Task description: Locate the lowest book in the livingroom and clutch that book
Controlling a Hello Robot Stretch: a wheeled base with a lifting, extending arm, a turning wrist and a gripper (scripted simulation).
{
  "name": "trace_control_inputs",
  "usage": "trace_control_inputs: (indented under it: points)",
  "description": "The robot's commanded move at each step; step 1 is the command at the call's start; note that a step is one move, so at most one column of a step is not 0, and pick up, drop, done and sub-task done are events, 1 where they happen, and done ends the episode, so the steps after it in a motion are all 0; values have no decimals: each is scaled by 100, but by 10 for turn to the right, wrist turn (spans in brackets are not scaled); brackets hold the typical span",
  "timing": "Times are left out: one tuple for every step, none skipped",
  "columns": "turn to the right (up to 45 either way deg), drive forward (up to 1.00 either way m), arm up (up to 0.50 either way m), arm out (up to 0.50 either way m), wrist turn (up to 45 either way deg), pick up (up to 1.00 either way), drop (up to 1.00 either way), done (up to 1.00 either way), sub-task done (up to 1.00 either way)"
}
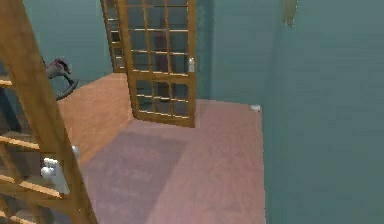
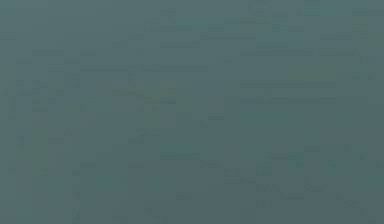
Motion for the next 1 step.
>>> trace_control_inputs:
  points:
    - [120, 0, 0, 0, 0, 0, 0, 0, 0]
